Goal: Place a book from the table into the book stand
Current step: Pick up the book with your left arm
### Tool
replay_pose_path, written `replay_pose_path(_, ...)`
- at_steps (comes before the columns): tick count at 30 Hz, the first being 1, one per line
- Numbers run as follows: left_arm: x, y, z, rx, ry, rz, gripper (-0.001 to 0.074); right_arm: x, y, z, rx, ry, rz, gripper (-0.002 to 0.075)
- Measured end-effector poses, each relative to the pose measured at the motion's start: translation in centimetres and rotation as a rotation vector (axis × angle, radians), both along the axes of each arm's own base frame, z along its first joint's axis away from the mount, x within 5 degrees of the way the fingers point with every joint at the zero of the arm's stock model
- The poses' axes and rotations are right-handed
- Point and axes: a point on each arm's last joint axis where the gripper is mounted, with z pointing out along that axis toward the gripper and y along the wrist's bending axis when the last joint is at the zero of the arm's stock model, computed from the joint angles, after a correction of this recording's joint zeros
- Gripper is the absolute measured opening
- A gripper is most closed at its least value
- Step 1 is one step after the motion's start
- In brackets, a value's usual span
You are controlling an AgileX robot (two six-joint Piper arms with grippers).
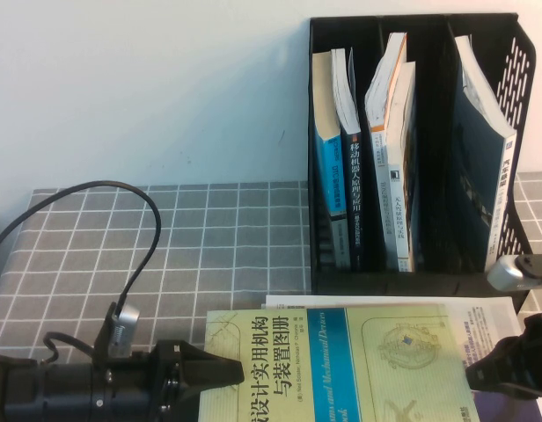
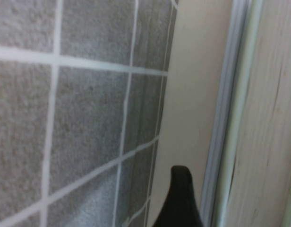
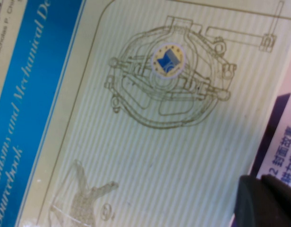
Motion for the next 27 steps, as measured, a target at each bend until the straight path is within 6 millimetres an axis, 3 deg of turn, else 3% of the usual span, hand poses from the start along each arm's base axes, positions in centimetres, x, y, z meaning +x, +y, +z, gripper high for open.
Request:
replay_pose_path(13,-0.19,-0.03,-0.04,-0.001,0.025,-0.013,0.0483,-0.01,0.05,0.00,-0.004,-0.006,0.009,-0.0003)
replay_pose_path(20,-0.19,-0.03,-0.04,-0.001,0.026,-0.013,0.0380,-0.01,0.05,0.00,-0.006,-0.010,0.016,-0.0002)
replay_pose_path(24,-0.19,0.02,-0.15,0.012,0.027,-0.013,0.0280,0.01,0.04,0.00,-0.009,-0.016,0.022,-0.0002)
replay_pose_path(27,-0.18,-0.01,-0.07,0.005,0.025,-0.017,0.0271,0.08,0.13,0.10,0.001,-0.019,0.019,-0.0002)
